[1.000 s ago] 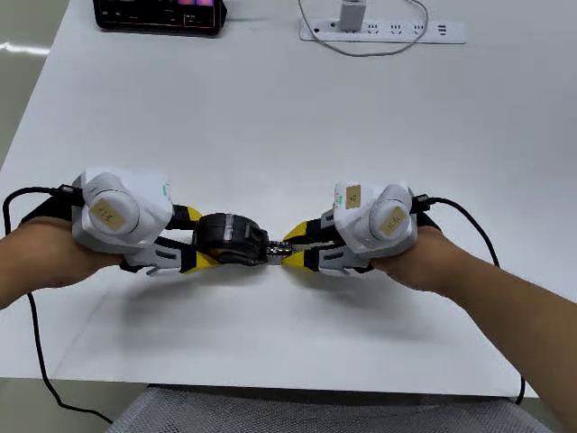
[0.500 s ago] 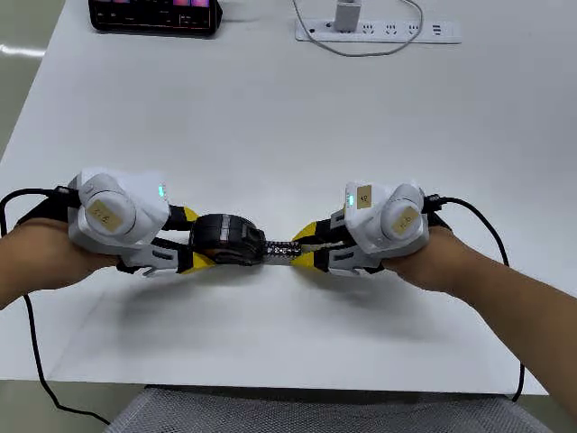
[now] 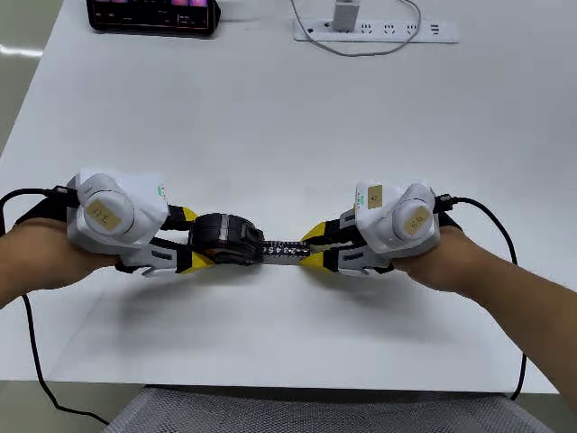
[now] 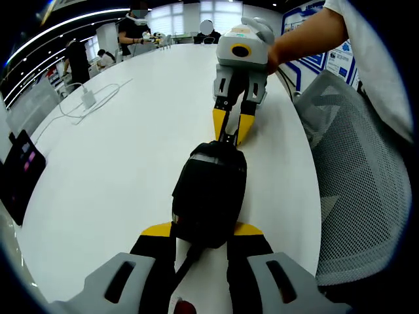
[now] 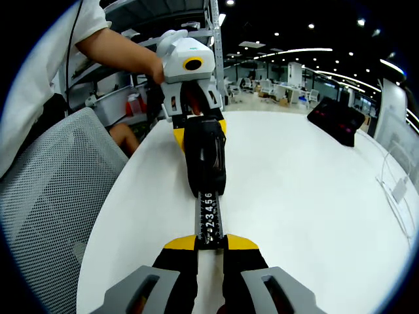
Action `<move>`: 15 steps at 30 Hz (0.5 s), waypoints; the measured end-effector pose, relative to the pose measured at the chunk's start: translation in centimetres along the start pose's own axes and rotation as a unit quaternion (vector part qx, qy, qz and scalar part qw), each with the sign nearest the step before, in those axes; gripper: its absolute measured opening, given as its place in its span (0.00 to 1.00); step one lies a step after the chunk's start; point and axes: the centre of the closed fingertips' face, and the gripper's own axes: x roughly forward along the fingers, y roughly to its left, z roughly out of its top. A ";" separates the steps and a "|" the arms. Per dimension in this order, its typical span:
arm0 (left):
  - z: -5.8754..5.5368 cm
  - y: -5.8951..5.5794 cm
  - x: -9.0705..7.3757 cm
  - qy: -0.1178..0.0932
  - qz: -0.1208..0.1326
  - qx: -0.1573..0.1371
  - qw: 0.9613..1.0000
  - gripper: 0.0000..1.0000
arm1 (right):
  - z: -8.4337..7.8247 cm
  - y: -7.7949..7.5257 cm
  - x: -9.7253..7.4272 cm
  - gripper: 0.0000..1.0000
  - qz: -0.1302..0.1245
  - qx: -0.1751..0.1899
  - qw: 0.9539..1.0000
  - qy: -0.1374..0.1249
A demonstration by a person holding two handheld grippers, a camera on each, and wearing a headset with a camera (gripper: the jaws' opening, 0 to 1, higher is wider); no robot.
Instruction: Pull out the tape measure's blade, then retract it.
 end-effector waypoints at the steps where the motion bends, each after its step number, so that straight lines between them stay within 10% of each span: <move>1: 0.0 0.0 0.0 0.000 0.000 0.001 1.000 0.24 | -0.1 0.0 -0.1 0.10 0.000 0.000 1.000 0.001; 15: 0.1 -0.1 0.0 0.000 0.000 -0.001 1.000 0.24 | -1.3 -0.2 -1.5 0.10 -0.004 0.003 1.000 0.010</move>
